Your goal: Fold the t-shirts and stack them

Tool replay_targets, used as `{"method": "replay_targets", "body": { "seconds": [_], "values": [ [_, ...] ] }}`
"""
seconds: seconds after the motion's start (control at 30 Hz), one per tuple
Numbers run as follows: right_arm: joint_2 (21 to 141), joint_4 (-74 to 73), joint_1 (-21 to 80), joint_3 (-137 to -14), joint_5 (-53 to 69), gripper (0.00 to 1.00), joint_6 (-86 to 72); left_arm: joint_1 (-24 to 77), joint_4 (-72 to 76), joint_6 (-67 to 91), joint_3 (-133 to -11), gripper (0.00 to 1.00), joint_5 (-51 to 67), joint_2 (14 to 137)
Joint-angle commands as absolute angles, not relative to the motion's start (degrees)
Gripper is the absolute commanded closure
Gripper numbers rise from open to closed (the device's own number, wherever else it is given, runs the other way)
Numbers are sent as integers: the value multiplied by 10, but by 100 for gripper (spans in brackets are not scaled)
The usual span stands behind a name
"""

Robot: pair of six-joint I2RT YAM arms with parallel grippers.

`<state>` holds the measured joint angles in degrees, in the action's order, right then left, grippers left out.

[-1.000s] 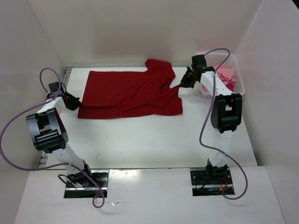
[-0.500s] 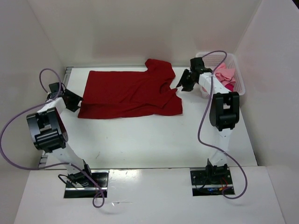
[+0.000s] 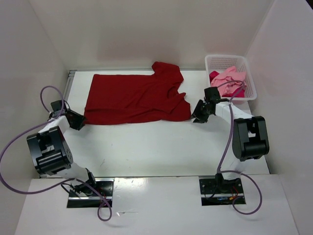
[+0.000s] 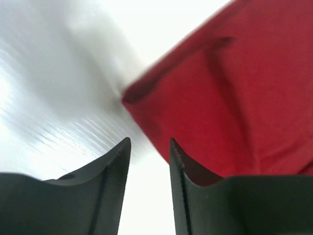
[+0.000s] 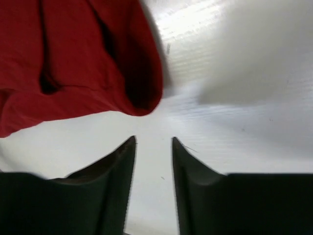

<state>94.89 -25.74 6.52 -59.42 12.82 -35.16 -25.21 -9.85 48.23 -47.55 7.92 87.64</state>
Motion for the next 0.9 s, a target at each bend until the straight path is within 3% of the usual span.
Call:
{"method": "replay_targets", "body": {
  "seconds": [0.0, 0.13, 0.4, 0.53, 0.67, 0.77, 0.87],
  "values": [
    [947, -197, 63, -583, 134, 56, -359, -261, -81, 484, -483, 55, 103, 908],
    [987, -186, 63, -589, 141, 49, -359, -261, -69, 497, -483, 52, 103, 920],
    [1042, -153, 63, -619, 141, 48, -372, -261, -43, 497, -483, 57, 84, 968],
    [1049, -125, 74, -624, 116, 58, -385, -266, -31, 497, -483, 60, 84, 978],
    [1054, -125, 84, -635, 87, 84, -390, -266, -20, 497, -489, 71, 84, 983],
    [1043, -130, 90, -630, 63, 97, -401, -266, -20, 497, -494, 85, 84, 989],
    [1022, -155, 90, -617, 40, 99, -401, -266, -20, 490, -506, 96, 97, 995]
  ]
}}
